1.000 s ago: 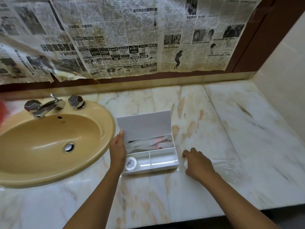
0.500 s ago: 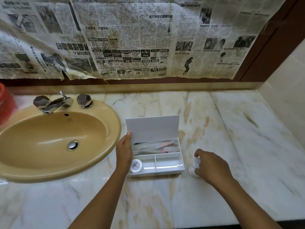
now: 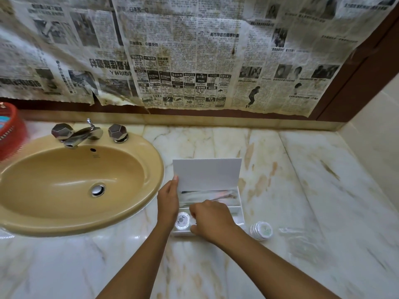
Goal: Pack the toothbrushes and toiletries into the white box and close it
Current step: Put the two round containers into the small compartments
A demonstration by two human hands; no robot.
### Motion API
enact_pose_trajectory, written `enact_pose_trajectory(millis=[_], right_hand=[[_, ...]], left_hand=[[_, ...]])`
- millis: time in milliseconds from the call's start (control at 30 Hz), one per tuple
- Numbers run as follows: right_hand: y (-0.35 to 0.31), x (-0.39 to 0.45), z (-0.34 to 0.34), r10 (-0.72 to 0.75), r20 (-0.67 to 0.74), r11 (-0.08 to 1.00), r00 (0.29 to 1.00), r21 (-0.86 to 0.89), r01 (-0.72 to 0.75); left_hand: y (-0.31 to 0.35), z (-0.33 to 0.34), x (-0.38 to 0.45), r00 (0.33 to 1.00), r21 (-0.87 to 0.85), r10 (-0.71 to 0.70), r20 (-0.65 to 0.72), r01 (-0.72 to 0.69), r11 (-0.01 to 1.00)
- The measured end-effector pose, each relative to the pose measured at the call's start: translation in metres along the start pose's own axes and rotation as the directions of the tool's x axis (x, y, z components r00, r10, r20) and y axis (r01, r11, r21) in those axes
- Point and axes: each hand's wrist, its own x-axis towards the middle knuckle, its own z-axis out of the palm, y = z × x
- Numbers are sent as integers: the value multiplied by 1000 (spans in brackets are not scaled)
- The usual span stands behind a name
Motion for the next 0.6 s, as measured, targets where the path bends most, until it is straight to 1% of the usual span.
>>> enact_pose_trajectory(millis=[300, 400, 533, 600], right_hand=[[-4, 17, 8, 26, 75, 991, 997, -134, -16], [-4, 19, 15, 44, 102, 988, 994, -149, -28], [-1, 20, 18, 56, 101, 988, 993, -149, -40], [0, 18, 17, 51, 79, 988, 996, -149, -39]], left_hand=[[0, 0, 0, 1000, -11, -7, -8, 7, 1000], [0, 0, 0, 1000, 2, -7, -8, 7, 1000], [2, 0, -2, 1000, 2, 7, 0, -7, 1000], [3, 0, -3, 1000, -1, 9, 6, -9, 1000]])
